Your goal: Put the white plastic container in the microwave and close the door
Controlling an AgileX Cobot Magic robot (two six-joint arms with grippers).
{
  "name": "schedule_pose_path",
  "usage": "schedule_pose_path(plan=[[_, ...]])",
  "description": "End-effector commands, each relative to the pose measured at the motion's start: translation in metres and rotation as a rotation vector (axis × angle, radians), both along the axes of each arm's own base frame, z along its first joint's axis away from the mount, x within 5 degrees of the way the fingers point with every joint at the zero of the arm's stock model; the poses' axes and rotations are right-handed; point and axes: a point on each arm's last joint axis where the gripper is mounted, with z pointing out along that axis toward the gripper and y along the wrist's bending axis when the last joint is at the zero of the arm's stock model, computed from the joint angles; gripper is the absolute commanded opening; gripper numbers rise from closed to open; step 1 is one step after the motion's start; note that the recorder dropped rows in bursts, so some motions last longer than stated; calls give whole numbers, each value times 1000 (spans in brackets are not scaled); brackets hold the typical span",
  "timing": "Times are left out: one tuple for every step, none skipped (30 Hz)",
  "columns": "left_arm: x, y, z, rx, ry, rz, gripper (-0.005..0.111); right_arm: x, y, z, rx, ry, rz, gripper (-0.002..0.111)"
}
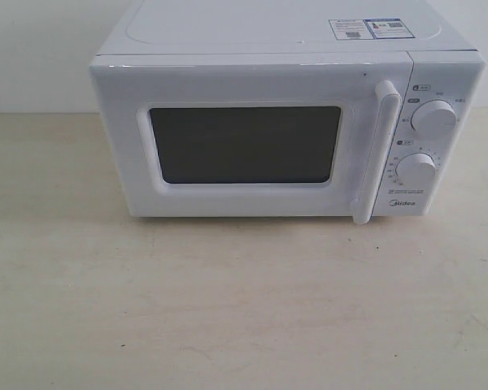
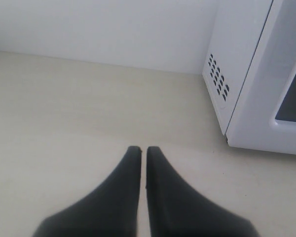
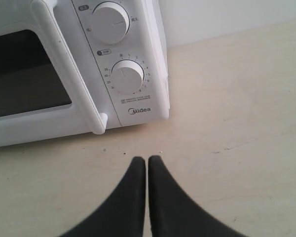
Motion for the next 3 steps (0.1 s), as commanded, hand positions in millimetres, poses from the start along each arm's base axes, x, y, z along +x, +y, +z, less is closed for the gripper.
schedule_pose_path(plan=[[0, 0, 0, -1, -7, 5, 4, 0, 0, 1, -3, -9, 5, 0], [0, 0, 0, -1, -7, 5, 4, 0, 0, 1, -3, -9, 5, 0], [0, 0, 0, -1, -7, 5, 4, 0, 0, 1, -3, -9, 5, 0]])
